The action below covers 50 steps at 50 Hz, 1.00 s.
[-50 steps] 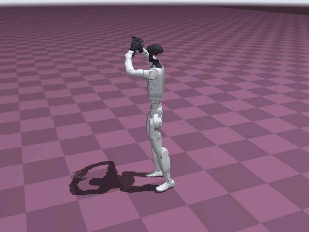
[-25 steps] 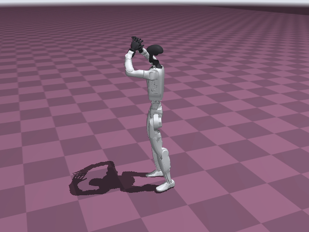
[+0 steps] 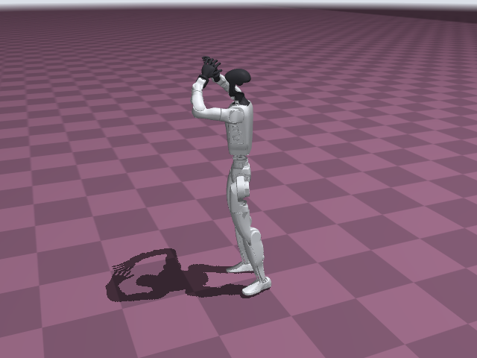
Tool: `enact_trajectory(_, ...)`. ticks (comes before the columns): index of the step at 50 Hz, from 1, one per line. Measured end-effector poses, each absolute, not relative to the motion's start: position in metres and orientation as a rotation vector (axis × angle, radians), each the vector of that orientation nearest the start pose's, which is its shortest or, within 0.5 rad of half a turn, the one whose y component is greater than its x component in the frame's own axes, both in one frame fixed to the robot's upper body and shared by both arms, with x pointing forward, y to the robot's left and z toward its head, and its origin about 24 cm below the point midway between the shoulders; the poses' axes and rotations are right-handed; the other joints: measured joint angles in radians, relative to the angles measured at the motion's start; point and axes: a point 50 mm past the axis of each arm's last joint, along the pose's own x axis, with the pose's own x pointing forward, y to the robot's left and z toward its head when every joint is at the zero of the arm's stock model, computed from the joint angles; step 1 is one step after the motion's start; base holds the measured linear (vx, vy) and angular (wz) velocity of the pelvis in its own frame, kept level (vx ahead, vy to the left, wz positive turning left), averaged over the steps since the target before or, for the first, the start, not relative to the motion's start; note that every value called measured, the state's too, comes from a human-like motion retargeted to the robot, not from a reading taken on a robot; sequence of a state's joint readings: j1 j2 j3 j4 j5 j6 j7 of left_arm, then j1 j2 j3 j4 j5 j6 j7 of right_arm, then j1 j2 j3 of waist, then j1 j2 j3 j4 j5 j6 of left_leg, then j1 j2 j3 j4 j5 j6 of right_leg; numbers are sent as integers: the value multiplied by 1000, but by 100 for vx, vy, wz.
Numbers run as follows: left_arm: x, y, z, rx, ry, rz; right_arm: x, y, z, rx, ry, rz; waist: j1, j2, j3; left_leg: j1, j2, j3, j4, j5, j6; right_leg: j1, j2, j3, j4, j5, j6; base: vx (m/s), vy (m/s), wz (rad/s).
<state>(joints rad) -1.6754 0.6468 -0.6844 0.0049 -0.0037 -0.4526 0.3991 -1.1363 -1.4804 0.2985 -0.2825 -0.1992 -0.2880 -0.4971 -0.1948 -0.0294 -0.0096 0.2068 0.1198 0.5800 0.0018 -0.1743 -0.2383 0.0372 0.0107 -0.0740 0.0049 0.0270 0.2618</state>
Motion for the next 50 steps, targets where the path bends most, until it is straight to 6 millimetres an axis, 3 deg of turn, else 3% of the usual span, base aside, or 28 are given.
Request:
enact_trajectory(12,201,25,436,545,-1841,-476,184,-173,423,-1347,-1688,-244,-3,4,8,-19,5,-16,12,-5,0,-8,-2,-7,1,-12,0,0,0,0)
enact_trajectory(18,229,55,408,452,-1606,-551,203,-178,401,-1254,-1548,-133,-8,9,15,-35,4,-32,27,-14,9,-10,-12,-20,5,-29,0,2,0,5)
enact_trajectory(21,254,84,373,394,-1413,-533,219,-185,375,-1175,-1407,-57,-6,4,18,-45,1,-39,54,-20,21,-6,-25,-22,10,-41,0,7,1,11)
enact_trajectory(24,282,121,322,348,-1153,-451,239,-195,336,-1085,-1207,13,4,-9,19,-62,-5,-40,101,-22,41,0,-46,-19,17,-55,0,10,1,6)
enact_trajectory(27,303,168,250,310,-825,-308,260,-208,285,-984,-951,70,26,-30,20,-86,-11,-43,175,-16,76,11,-76,-10,25,-71,0,12,-1,-2)
enact_trajectory(30,304,219,159,260,-437,-132,279,-222,217,-863,-638,107,65,-61,27,-131,-11,-52,306,-3,138,27,-116,5,35,-88,0,14,-3,-9)
enact_trajectory(33,274,262,62,183,-21,40,286,-236,135,-743,-267,128,119,-91,37,-224,5,-63,526,29,226,42,-165,17,51,-111,0,16,0,-4)
enact_trajectory(35,239,282,3,123,238,143,279,-245,78,-665,-14,130,158,-102,44,-300,25,-67,685,60,277,50,-192,18,65,-130,0,18,2,6)
enact_trajectory(37,196,295,-43,76,460,233,264,-252,24,-606,225,124,205,-101,53,-370,55,-75,813,72,298,59,-197,17,76,-146,-9,20,0,2)
enact_trajectory(40,127,303,-91,14,731,339,229,-257,-44,-523,543,111,277,-99,64,-452,69,-97,915,44,301,75,-202,12,87,-163,-20,23,1,6)
enact_trajectory(44,42,299,-124,-75,991,475,179,-254,-102,-461,836,88,348,-114,71,-505,36,-82,828,8,290,83,-227,-4,107,-179,-37,25,5,25)
enact_trajectory(45,23,296,-128,426,-4575,-2251,169,-253,-111,-458,887,81,362,-120,73,-509,25,-69,777,8,286,83,-234,-9,114,-184,-41,27,7,30)
enact_trajectory(47,-9,291,-133,537,-4398,-2338,155,-250,-123,-478,954,65,385,-131,81,-499,-9,-39,612,33,266,81,-248,-18,130,-191,-45,28,8,26)
enact_trajectory(50,-39,287,-132,614,-4072,-2678,144,-248,-133,-513,1049,40,425,-144,101,-445,-86,4,234,149,208,73,-264,-31,149,-195,-11,30,12,10)
